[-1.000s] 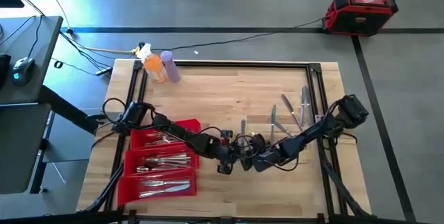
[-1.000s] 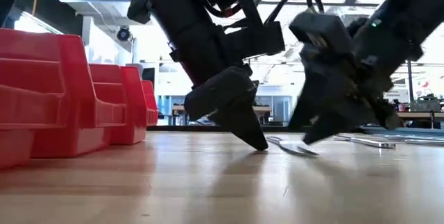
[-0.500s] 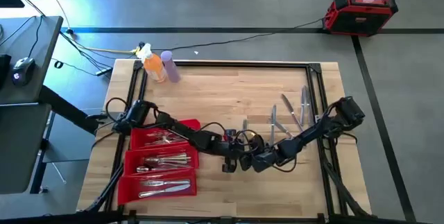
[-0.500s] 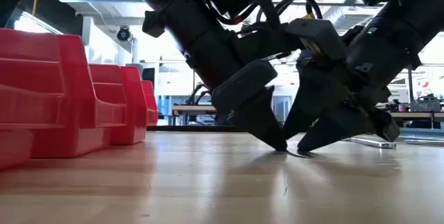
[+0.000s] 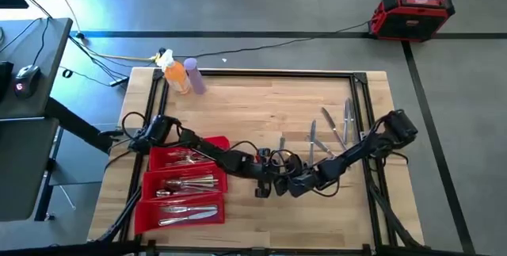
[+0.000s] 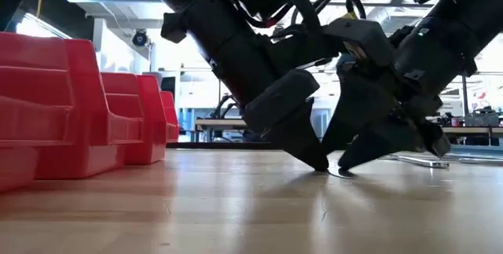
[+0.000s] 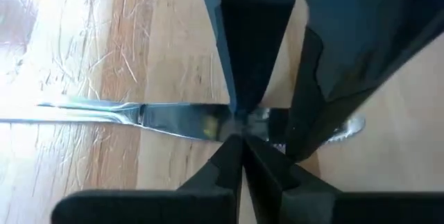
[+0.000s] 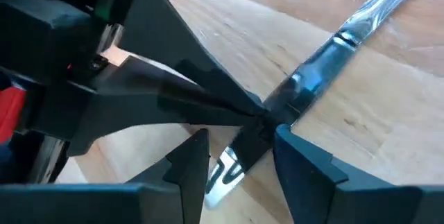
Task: Sort silverware
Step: Put the silver knife in the bottom red bin
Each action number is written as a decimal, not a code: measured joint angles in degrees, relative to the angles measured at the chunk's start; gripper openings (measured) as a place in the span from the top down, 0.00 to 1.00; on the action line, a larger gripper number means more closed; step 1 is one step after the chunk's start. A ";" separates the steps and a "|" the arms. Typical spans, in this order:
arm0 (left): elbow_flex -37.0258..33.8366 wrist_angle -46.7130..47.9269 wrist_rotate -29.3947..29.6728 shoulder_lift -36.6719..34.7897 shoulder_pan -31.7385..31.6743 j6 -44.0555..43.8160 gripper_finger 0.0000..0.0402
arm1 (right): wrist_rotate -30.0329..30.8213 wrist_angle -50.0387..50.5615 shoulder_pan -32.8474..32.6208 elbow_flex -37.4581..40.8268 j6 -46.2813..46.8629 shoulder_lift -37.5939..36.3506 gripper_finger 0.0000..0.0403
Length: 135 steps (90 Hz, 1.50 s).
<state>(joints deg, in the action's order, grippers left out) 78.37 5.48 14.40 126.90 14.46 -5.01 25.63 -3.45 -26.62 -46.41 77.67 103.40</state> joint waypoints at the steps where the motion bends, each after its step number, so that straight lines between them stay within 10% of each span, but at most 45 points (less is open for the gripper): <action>1: 0.01 0.21 0.08 -0.07 0.04 0.01 1.00 | 0.22 0.23 -0.05 0.00 0.02 -0.20 0.65; 52: -0.35 -1.88 3.50 -2.25 1.64 1.27 1.00 | 2.79 15.51 -0.71 -0.11 9.31 -3.50 0.65; 96: 0.04 -12.74 -3.66 2.39 0.15 -0.81 1.00 | 1.76 7.81 0.01 0.25 5.87 1.13 0.65; 135: -0.34 -2.87 -3.46 -3.84 1.74 1.34 1.00 | 0.43 9.42 0.09 -0.13 7.11 -0.77 0.65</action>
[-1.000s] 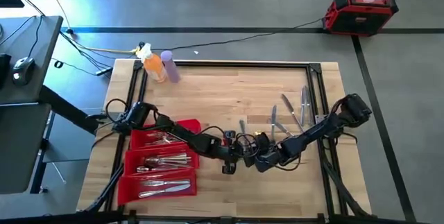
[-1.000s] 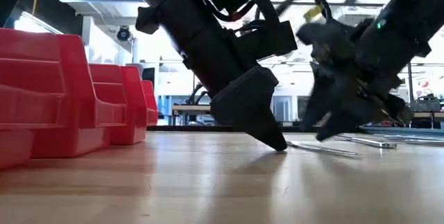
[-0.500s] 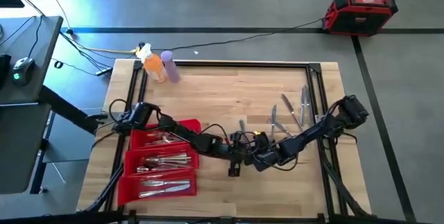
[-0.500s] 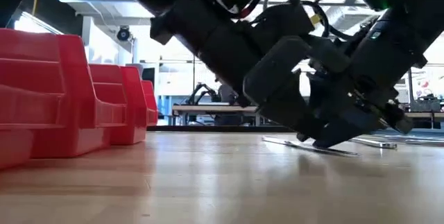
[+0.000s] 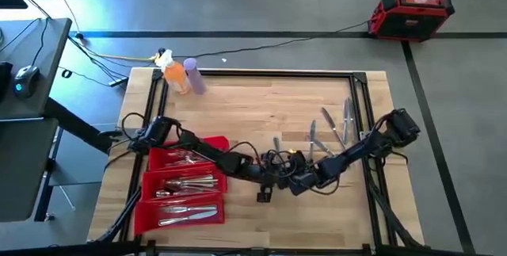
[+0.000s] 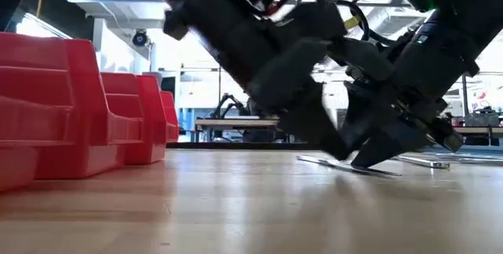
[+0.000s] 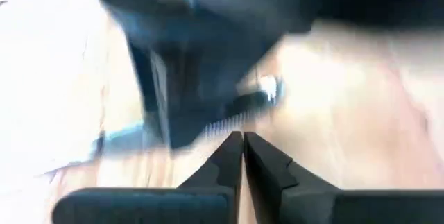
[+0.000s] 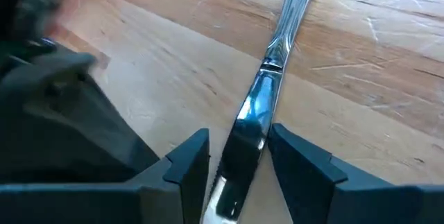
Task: Sort silverware
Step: Put the silver knife in the bottom red bin
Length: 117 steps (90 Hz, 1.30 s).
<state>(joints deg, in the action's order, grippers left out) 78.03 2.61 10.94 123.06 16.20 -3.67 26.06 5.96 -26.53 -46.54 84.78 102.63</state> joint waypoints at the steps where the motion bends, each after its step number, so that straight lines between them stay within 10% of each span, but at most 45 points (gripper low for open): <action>1: -0.03 0.91 0.20 -0.38 0.17 0.14 1.00 | -0.13 0.18 0.01 0.00 0.08 -0.21 0.65; 22: 0.01 6.39 7.58 -2.07 1.31 1.34 1.00 | -2.74 2.31 -0.11 0.09 -0.76 -2.27 0.65; 117: 0.24 -5.18 2.04 6.10 -2.52 -1.79 1.00 | -2.34 -2.83 -0.14 -0.11 -4.28 1.95 0.74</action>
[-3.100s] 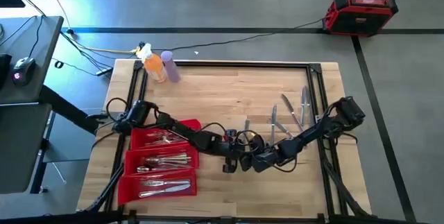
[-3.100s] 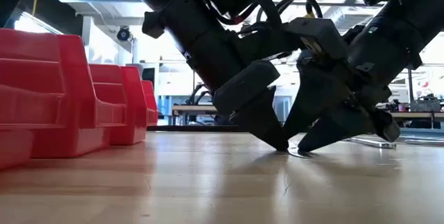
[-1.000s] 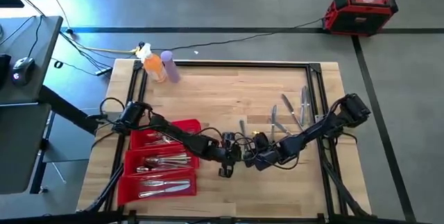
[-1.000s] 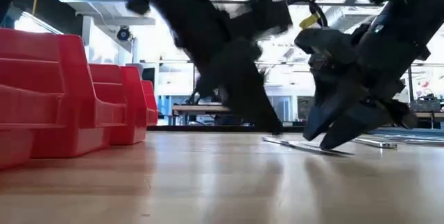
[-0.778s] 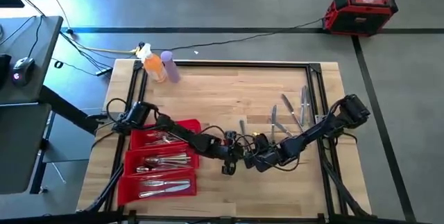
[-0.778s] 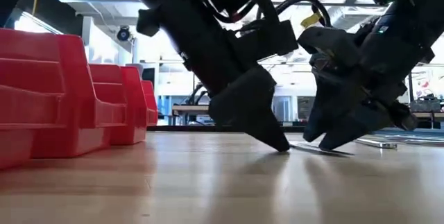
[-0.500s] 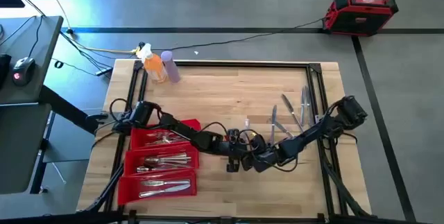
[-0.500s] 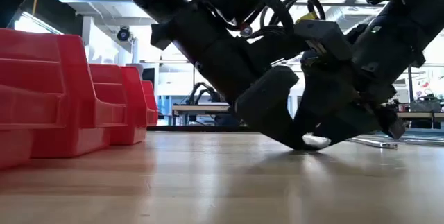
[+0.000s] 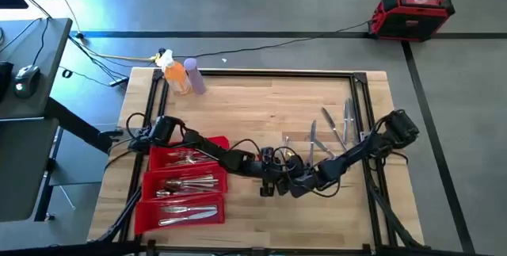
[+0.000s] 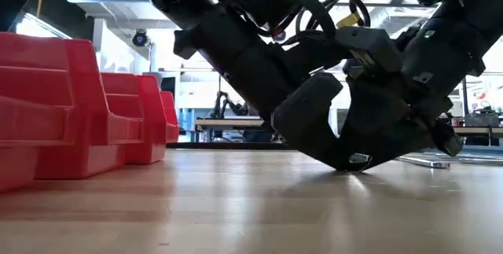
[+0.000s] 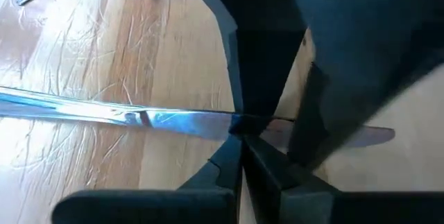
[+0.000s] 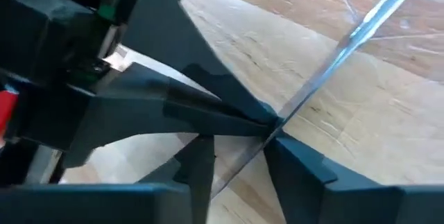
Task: Sort silverware
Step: Put the silver knife in the bottom red bin
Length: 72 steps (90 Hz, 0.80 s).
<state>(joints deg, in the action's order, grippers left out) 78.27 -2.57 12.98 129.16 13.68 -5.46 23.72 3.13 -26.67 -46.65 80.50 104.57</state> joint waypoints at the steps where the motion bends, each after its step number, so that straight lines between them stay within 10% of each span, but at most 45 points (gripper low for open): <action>1: 0.02 0.29 0.02 -0.15 0.01 -0.01 1.00 | -0.10 0.19 0.01 0.00 -0.06 0.00 0.76; 15: 0.02 7.89 0.65 -4.07 0.37 1.34 1.00 | -2.22 3.30 0.17 -0.04 -3.90 -0.04 0.97; 44: -0.16 22.32 1.77 -14.35 2.38 3.26 0.96 | -6.18 9.14 -0.82 -1.59 -12.86 -0.17 1.00; 72: -0.19 19.18 7.96 -9.56 1.77 8.78 0.69 | -5.98 12.16 -1.08 -4.66 -18.09 0.11 1.00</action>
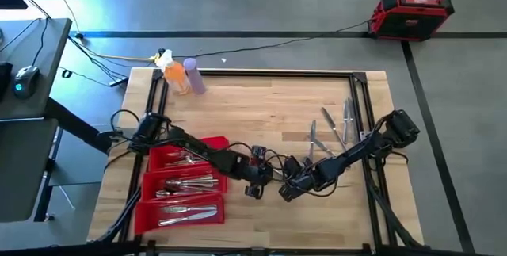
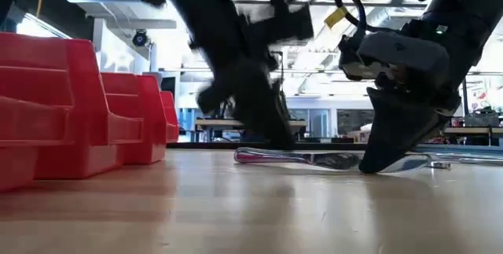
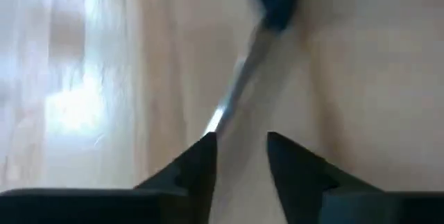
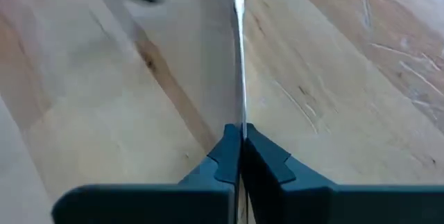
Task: Sort silverware
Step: Put the silver knife in the bottom red bin
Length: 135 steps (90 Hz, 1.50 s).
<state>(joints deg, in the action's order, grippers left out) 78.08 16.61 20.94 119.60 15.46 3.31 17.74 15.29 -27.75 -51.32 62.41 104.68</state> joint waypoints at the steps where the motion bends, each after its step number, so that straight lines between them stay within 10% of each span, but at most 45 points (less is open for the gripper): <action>1: 0.00 -0.04 -0.05 0.23 -0.18 -0.01 0.68 | 0.06 -0.08 -0.01 -0.01 -0.06 0.00 1.00; 20: 0.39 -0.02 -2.68 3.75 -2.35 -1.26 0.60 | 0.31 0.02 -0.04 0.01 -0.14 0.00 1.00; 41: 0.39 1.76 -6.77 3.90 -2.44 -0.92 0.93 | 1.30 -0.09 -0.11 0.01 -0.46 0.02 1.00; 53: 0.35 2.11 -7.31 3.88 -2.35 -0.89 0.96 | 1.05 0.10 -0.11 0.01 -0.31 -0.06 0.98; 93: 0.82 2.22 -0.89 2.37 -0.02 -2.19 1.00 | 1.04 4.11 -2.67 0.18 2.65 -10.65 0.64; 135: 21.30 31.55 9.87 -9.55 14.79 -17.87 1.00 | 47.59 -0.10 -24.08 -0.04 -4.01 -30.98 0.58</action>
<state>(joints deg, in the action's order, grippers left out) 99.38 48.16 30.81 110.05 30.24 -14.56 65.32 15.19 -51.82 -51.35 58.41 73.70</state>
